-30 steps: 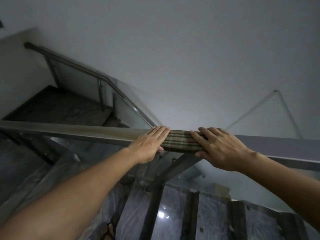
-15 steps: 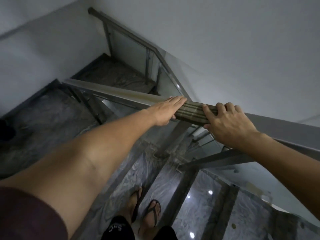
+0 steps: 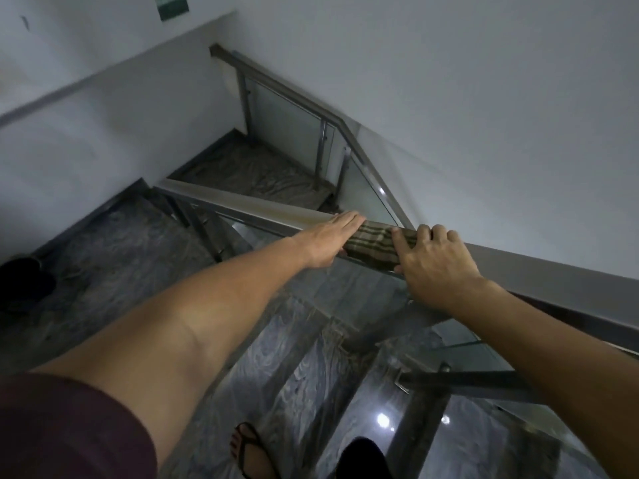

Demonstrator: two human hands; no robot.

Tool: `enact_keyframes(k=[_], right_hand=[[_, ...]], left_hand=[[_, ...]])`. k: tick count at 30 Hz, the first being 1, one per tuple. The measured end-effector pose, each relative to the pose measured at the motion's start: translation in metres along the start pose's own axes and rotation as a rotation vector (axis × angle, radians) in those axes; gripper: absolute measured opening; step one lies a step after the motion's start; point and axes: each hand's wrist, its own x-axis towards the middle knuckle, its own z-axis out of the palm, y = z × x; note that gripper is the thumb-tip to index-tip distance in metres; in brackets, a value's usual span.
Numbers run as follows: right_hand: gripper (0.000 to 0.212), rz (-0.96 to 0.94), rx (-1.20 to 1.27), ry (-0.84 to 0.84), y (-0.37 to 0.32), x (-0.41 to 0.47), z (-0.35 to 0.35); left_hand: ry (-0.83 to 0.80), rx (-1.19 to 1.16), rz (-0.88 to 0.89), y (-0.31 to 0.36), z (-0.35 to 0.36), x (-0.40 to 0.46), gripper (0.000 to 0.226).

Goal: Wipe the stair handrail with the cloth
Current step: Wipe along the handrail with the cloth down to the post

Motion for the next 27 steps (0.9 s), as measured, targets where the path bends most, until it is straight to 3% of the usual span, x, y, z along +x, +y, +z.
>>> enact_keyframes(k=[27], right_hand=[[0.061, -0.026, 0.066, 0.011, -0.275, 0.357, 0.016]], left_hand=[[-0.102, -0.006, -0.106, -0.440, 0.080, 0.004, 0.077]])
